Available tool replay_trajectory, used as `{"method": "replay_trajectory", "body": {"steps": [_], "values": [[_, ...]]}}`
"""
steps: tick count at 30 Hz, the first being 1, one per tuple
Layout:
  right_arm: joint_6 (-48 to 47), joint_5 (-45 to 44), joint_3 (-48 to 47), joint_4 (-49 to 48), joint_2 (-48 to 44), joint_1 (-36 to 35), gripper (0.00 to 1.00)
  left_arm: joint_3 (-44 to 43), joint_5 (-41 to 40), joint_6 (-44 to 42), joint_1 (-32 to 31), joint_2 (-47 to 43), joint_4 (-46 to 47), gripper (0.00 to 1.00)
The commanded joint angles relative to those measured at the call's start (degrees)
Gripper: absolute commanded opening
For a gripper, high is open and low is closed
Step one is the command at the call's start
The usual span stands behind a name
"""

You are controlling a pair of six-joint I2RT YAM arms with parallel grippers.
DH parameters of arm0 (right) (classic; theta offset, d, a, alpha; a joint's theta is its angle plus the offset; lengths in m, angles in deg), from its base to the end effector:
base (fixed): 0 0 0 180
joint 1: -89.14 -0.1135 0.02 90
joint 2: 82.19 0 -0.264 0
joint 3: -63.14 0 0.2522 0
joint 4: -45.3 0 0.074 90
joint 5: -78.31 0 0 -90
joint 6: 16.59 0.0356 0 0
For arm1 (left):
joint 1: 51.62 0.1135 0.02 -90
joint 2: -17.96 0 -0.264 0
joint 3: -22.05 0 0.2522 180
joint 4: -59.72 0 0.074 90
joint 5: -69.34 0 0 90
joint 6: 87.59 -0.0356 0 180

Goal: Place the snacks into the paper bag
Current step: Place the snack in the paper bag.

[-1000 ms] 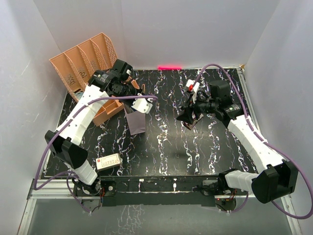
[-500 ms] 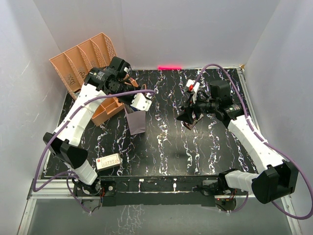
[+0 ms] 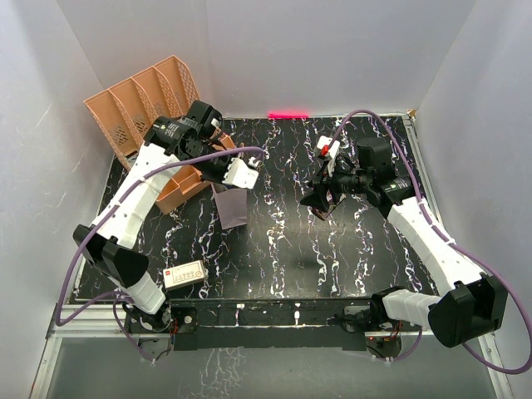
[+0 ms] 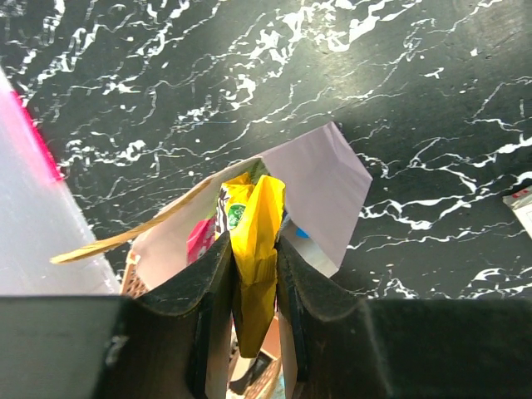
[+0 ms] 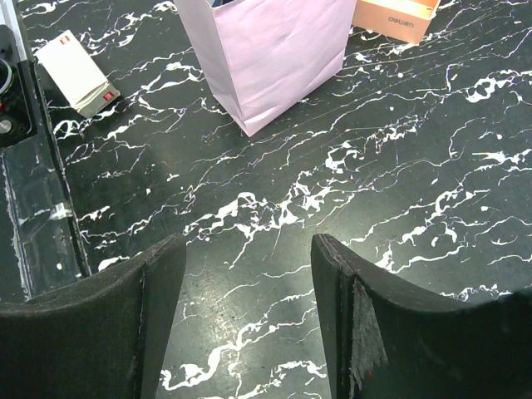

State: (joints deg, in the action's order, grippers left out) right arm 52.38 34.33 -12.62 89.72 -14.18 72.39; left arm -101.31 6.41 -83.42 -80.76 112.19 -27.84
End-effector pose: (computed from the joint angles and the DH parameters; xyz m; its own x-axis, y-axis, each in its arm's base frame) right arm 0.2322 0.0966 0.3333 -0.2636 -0.3396 -0.9029 -0.9079 0.4036 0.1133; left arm 0.2673 -0.1676 0.4095 0.5859 0.6901 -0.4248 0.7889 -0.3657 0.4940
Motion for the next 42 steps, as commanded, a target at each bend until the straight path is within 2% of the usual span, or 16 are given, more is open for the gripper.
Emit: {"method": "replay_trajectory", "body": {"steps": [1, 9, 17, 25, 30, 33, 38, 42], "values": [[0.1, 0.6, -0.1, -3.1, -1.5, 0.2, 0.64, 2.7, 2.7, 1.0, 0.1, -1.6, 0.7, 0.12], [0.1, 0.5, 0.4, -3.1, -1.9, 0.6, 0.64, 1.9, 5.4, 3.4, 2.0, 2.9, 0.9, 0.13], [0.1, 0.8, 0.7, -3.3, -1.9, 0.6, 0.64, 5.1, 8.2, 10.9, 4.1, 3.2, 5.4, 0.23], [0.1, 0.7, 1.0, -3.3, -2.3, 0.6, 0.64, 4.6, 7.3, 17.0, 5.2, 3.9, 6.5, 0.37], [0.2, 0.9, 1.0, -3.5, -2.4, 0.7, 0.64, 3.4, 8.0, 22.2, 5.2, 1.6, 10.8, 0.50], [0.2, 0.8, 1.2, -3.5, -2.7, 0.7, 0.64, 4.2, 8.3, 24.2, 5.2, -0.5, 12.5, 0.54], [0.2, 0.9, 1.6, -3.7, -3.0, 0.7, 0.64, 7.0, 7.8, 28.5, 5.2, -2.8, 16.5, 0.55], [0.2, 1.1, 1.6, -3.7, -2.9, 0.7, 0.64, 9.7, 5.5, 33.8, 5.1, -3.6, 21.1, 0.47]]}}
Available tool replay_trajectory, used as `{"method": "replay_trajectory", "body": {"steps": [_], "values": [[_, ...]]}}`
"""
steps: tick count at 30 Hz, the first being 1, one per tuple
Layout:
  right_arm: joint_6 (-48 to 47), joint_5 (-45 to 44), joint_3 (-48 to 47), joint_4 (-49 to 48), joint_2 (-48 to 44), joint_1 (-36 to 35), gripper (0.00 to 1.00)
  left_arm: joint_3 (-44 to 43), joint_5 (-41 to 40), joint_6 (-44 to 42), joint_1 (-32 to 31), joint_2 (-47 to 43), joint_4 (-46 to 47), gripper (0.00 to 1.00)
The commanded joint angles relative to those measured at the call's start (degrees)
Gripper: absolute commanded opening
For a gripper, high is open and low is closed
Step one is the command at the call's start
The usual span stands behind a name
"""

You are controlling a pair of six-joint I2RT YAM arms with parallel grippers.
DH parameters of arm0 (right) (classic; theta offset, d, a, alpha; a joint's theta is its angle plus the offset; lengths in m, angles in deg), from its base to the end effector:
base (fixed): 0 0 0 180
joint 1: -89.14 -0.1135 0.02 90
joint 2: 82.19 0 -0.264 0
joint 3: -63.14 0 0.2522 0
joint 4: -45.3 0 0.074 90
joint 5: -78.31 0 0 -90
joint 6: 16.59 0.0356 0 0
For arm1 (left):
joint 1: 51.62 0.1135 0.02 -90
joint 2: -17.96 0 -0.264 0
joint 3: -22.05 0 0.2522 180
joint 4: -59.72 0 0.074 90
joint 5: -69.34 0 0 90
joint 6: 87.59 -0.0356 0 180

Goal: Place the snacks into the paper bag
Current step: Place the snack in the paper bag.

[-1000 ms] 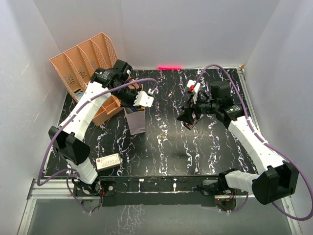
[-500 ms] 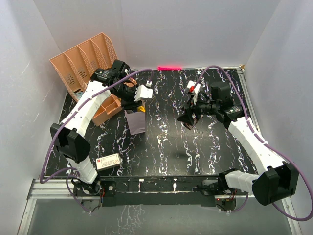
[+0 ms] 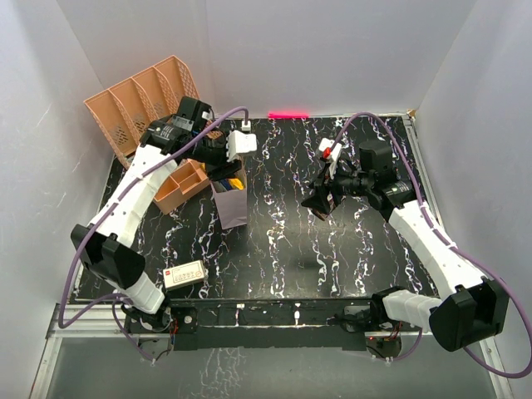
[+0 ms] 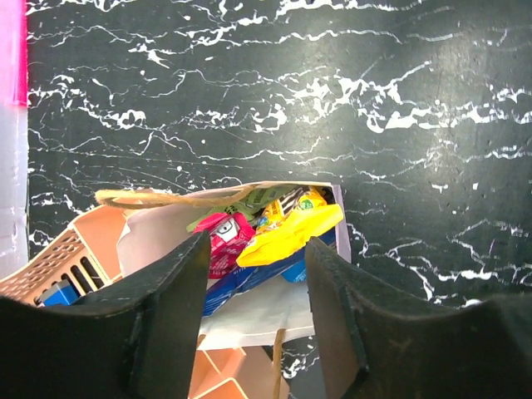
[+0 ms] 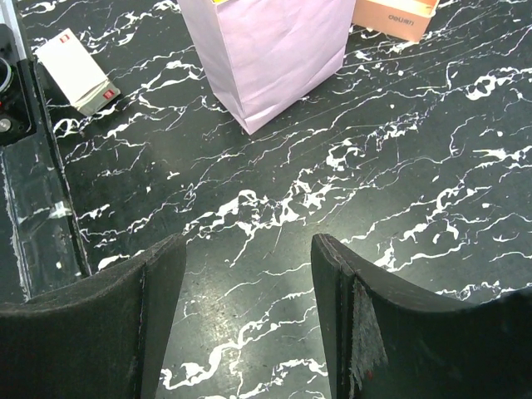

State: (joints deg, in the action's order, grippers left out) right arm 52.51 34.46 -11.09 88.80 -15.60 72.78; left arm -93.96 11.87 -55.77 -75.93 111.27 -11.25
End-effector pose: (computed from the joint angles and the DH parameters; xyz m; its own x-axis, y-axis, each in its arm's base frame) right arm 0.2279 0.0937 0.3315 -0.2554 -0.3326 -0.9078 -0.9067 0.4083 0.1055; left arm 0.2994 -0.1562 0.3968 0.2135 0.6897 -0.6919 0.9329 0.0664 0.3540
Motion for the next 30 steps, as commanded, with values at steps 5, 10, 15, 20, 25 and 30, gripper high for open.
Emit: {"method": "replay_trajectory", "body": {"steps": [5, 10, 15, 20, 25, 30], "values": [[0.1, 0.7, 0.2, -2.6, -1.6, 0.3, 0.64, 5.2, -1.0, 12.4, 0.3, -2.7, 6.9, 0.38], [0.1, 0.9, 0.1, -2.6, -1.3, 0.3, 0.64, 10.2, -3.6, 15.0, 0.3, -3.4, 9.8, 0.29], [0.2, 1.3, -0.2, -2.8, -0.7, 0.3, 0.64, 13.5, -5.8, 15.4, 0.3, -3.5, 12.3, 0.25], [0.1, 0.7, -0.1, -2.8, -0.6, 0.3, 0.64, 14.3, -6.3, 15.6, 0.3, -1.7, 11.6, 0.24], [0.3, -3.2, 0.9, -4.1, -0.8, 0.3, 0.65, 12.9, -6.8, 15.1, 0.3, -0.9, 10.3, 0.25], [1.2, -15.1, 2.2, -5.9, 0.5, 0.3, 0.66, 10.7, -8.4, 15.3, 0.3, -2.8, 11.2, 0.32]]}}
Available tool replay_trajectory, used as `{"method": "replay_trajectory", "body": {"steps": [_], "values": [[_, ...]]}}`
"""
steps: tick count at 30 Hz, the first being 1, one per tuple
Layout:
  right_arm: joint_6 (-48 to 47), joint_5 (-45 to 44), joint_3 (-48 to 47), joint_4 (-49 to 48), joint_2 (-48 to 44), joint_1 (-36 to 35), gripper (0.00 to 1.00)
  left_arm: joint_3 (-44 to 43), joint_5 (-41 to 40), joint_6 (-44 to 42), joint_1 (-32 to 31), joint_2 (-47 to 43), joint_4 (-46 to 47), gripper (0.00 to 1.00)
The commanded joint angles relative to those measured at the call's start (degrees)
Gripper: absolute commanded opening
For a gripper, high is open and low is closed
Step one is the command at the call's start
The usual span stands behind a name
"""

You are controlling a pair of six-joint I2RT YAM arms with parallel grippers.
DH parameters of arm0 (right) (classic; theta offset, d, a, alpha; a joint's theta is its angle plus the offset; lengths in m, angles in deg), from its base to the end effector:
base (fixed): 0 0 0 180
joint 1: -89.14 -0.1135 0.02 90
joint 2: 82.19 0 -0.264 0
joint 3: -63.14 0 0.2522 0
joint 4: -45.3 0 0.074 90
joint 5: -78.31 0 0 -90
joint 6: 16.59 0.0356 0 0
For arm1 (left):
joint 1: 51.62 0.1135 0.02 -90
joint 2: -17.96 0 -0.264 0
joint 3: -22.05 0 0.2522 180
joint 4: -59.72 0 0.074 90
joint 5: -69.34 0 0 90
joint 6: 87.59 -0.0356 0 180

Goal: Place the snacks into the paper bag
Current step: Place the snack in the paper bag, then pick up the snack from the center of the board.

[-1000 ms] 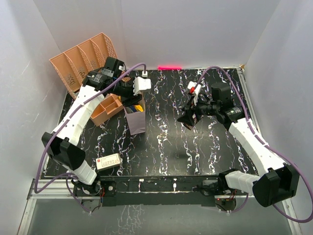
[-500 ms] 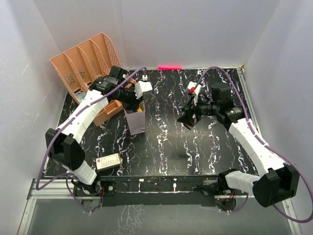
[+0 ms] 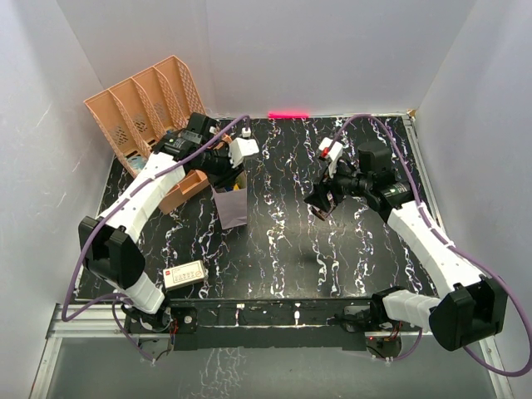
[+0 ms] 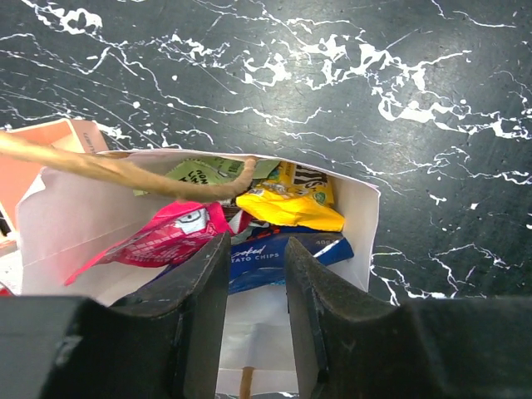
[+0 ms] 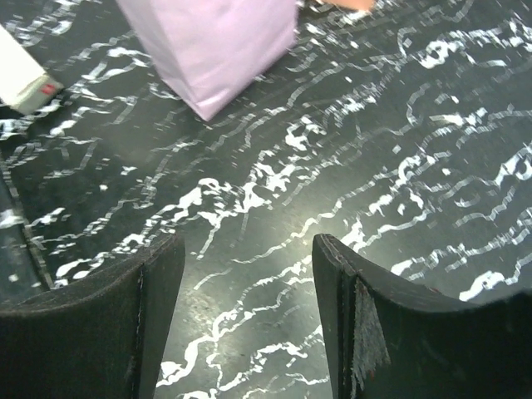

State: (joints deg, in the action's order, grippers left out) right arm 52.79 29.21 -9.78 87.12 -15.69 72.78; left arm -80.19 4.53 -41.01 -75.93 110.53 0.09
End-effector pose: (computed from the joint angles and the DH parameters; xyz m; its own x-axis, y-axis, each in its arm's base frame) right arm 0.2310 0.0921 0.3253 -0.2649 -0.3552 -0.8965 -0.8743 0.4806 0.0679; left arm 0.3116 -0.1574 0.3383 -0.0792 0.7183 -0.6912 0.9314 0.3005 0.2055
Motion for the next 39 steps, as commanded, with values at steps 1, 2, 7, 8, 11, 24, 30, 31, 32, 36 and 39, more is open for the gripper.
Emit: {"method": "replay_trajectory", "body": {"steps": [1, 2, 7, 8, 11, 24, 30, 31, 32, 36, 39], "values": [[0.8, -12.3, 1.2, -4.4, 0.9, 0.3, 0.66, -3.5, -1.6, 0.8, 0.3, -2.6, 0.5, 0.34], [0.7, -14.7, 1.5, -4.5, 1.4, 0.3, 0.67, -3.7, -2.1, 1.1, 0.3, -3.3, 1.0, 0.35], [-0.5, -26.6, 3.3, -5.5, 4.9, 0.3, 0.71, -2.7, -3.3, 3.6, 0.3, -7.0, 4.8, 0.45], [-0.1, -29.2, 3.5, -6.1, 6.0, 0.3, 0.71, -2.3, -3.3, 4.1, 0.3, -7.7, 5.6, 0.46], [1.6, -36.4, 2.9, -6.0, 10.6, 0.5, 0.71, -0.7, -3.8, 5.2, 0.3, -10.4, 8.3, 0.50], [-3.7, -22.5, -3.3, -1.8, 25.5, 13.4, 0.71, -0.8, -2.9, 8.0, 0.3, -13.9, 7.5, 0.57], [-10.2, -14.1, -9.8, 3.1, 32.5, 17.0, 0.72, -1.5, -3.4, 7.3, 0.3, -13.9, 6.6, 0.58], [-11.2, -12.9, -11.2, 4.2, 34.0, 18.0, 0.73, -1.5, -3.5, 7.3, 0.3, -13.9, 6.6, 0.58], [-12.2, -11.7, -12.7, 5.4, 35.9, 18.5, 0.73, -1.5, -3.7, 7.3, 0.3, -13.9, 6.6, 0.58], [-15.9, -8.2, -17.4, 9.6, 41.0, 19.7, 0.76, -1.1, -4.2, 6.6, 0.3, -13.9, 6.3, 0.59], [-18.6, -7.1, -19.2, 10.9, 43.1, 20.1, 0.77, -1.1, -4.1, 6.4, 0.3, -13.9, 6.1, 0.59]]}}
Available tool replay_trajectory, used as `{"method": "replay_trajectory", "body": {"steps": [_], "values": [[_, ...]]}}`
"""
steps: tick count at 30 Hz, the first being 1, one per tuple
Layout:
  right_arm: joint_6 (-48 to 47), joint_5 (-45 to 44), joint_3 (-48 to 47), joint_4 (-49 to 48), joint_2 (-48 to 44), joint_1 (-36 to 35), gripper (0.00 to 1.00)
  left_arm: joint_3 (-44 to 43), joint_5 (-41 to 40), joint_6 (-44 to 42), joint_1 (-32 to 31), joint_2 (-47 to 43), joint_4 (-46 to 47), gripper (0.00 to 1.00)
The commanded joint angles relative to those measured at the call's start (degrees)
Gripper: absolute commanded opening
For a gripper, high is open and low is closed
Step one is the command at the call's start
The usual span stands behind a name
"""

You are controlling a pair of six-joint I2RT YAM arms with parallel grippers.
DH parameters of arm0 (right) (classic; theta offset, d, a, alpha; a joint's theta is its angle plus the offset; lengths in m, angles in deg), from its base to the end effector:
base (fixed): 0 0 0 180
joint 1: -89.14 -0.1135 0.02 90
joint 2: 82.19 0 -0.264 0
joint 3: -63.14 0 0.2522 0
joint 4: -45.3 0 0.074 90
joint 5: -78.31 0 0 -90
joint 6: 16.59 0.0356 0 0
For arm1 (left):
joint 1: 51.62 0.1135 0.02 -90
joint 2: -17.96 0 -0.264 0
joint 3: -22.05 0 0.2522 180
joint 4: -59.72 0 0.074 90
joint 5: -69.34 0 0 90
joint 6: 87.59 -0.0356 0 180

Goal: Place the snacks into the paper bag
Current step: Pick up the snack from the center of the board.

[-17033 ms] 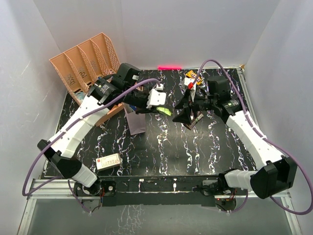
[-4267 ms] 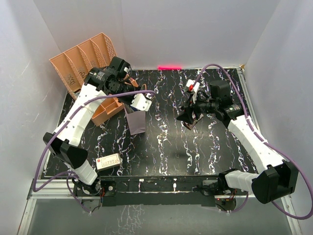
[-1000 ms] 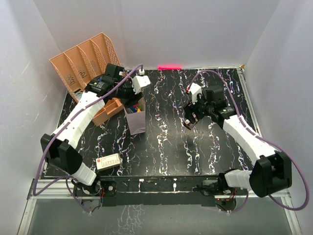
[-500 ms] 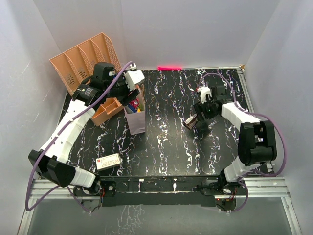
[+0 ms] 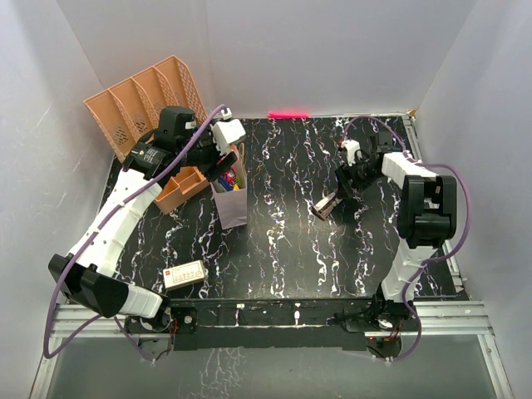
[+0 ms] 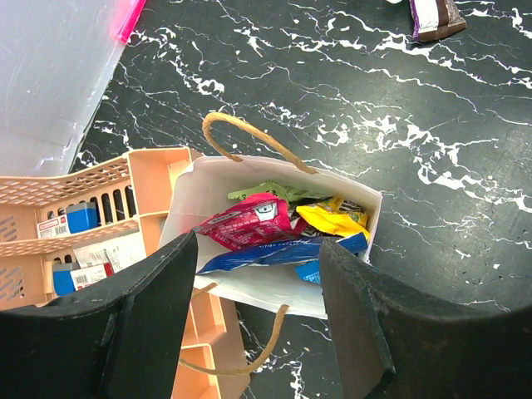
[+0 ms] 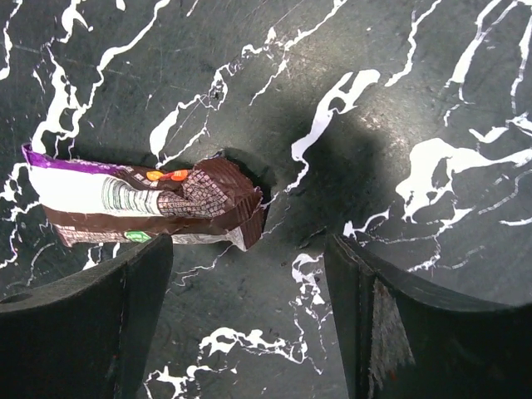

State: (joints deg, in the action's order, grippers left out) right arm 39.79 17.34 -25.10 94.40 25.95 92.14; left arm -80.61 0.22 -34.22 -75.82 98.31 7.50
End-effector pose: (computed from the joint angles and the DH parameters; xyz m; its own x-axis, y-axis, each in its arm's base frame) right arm 0.3774 -0.0025 0.1804 -0.7055 -0.4478 -0.5493 -0.6227 0.7617 0.1788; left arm 0.2703 -0.1354 0.4160 0.0317 0.5969 -0.8017 0.8049 0.4603 0.3746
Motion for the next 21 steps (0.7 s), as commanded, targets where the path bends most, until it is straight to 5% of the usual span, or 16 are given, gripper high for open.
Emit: {"method": "replay_trajectory", "body": {"steps": [1, 9, 21], "values": [[-7.2, 5.5, -4.4, 4.3, 2.1, 0.8, 0.77, -0.7, 0.3, -0.3, 0.2, -1.7, -1.3, 0.59], [-14.0, 10.9, -9.5, 10.2, 8.9, 1.1, 0.72, -1.3, 1.0, -0.1, 0.3, -1.7, -1.4, 0.60], [-18.7, 17.3, -10.2, 14.4, 10.9, 2.0, 0.51, -2.2, 1.4, -0.2, 0.2, -1.7, -2.1, 0.61]]}}
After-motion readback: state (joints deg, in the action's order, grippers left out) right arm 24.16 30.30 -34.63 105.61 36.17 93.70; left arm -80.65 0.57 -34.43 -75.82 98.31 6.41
